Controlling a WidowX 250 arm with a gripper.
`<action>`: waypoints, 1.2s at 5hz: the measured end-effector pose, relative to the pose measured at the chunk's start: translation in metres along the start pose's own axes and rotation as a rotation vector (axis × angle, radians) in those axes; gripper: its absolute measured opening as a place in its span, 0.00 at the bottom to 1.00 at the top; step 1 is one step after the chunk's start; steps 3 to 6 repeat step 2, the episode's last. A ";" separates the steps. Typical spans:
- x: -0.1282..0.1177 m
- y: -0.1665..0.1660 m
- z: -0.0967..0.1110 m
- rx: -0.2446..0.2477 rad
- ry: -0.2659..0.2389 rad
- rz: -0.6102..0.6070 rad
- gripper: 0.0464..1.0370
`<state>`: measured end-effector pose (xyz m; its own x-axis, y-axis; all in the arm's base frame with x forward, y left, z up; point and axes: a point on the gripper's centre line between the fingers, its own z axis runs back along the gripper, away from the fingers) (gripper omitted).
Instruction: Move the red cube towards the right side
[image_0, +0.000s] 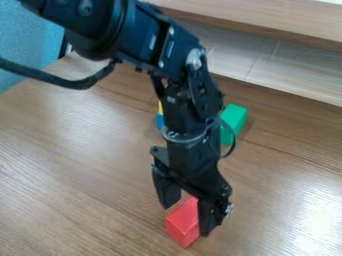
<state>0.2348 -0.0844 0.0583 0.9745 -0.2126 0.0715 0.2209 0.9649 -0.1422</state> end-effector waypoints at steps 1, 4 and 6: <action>0.021 0.006 0.023 -0.030 -0.070 0.045 0.96; 0.034 0.018 0.041 -0.039 -0.110 0.093 0.96; 0.034 0.018 0.041 -0.039 -0.110 0.093 0.96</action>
